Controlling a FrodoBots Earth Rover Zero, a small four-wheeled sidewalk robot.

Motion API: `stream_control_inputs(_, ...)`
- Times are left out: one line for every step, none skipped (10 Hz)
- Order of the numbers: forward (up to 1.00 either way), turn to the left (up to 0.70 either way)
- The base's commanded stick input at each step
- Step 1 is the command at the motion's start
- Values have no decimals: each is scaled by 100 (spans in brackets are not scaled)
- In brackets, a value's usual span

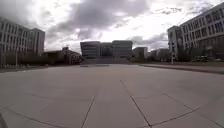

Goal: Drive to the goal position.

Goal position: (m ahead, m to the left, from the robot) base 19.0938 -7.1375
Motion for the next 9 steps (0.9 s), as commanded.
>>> stream_control_inputs(50,1)
stream_control_inputs(50,1)
stream_control_inputs(50,1)
stream_control_inputs(50,1)
stream_control_inputs(50,1)
stream_control_inputs(50,1)
stream_control_inputs(50,1)
stream_control_inputs(50,1)
stream_control_inputs(50,1)
